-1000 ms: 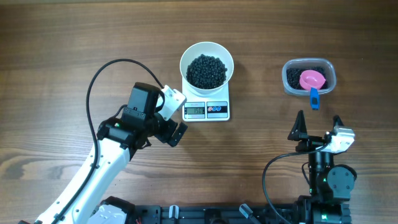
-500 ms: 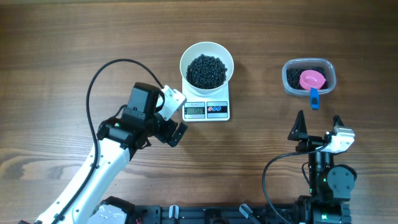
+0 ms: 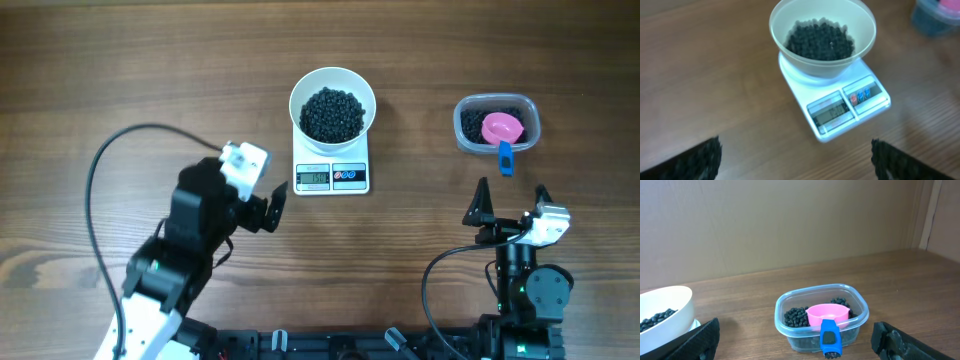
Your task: Scoop item into bowl and weigh 150g on scale
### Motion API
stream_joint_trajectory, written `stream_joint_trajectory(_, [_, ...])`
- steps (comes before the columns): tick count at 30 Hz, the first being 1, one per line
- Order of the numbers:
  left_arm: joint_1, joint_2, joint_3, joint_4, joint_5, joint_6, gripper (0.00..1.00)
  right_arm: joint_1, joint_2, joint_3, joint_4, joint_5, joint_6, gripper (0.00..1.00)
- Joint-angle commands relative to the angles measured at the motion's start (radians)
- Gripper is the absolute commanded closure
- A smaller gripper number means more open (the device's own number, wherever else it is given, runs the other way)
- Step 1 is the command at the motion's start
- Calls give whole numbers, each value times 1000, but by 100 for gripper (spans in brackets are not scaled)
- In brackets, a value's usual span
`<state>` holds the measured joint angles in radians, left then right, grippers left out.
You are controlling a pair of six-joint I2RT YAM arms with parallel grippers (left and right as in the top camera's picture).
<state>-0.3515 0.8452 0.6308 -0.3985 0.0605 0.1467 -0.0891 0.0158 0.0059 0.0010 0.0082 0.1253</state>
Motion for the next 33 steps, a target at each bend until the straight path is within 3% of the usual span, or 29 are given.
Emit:
stream_joint_trajectory(1, [72,-172,-174,171,-27,-24,0,4,-12,-1,6,2,-17,0])
stream_joint_trajectory(9, [197,-573,-465,385,59,-25,0,4,-12,-1,6,2,-17,0])
stream_joint_trajectory(20, [276,-830,-575,385,58,-115,0,4,-12,-1,6,2,-17,0])
stream_joint_trajectory(25, [293,-843,-625,427,62,-145,0,4,-12,-1,6,2,-17,0])
stream_joint_trajectory(28, [293,-843,-625,333,62,-144,0,4,-12,-1,6,2,-17,0])
stream_joint_trajectory(33, [293,-843,-625,330,62,-156,0,4,-12,-1,6,2,-18,0])
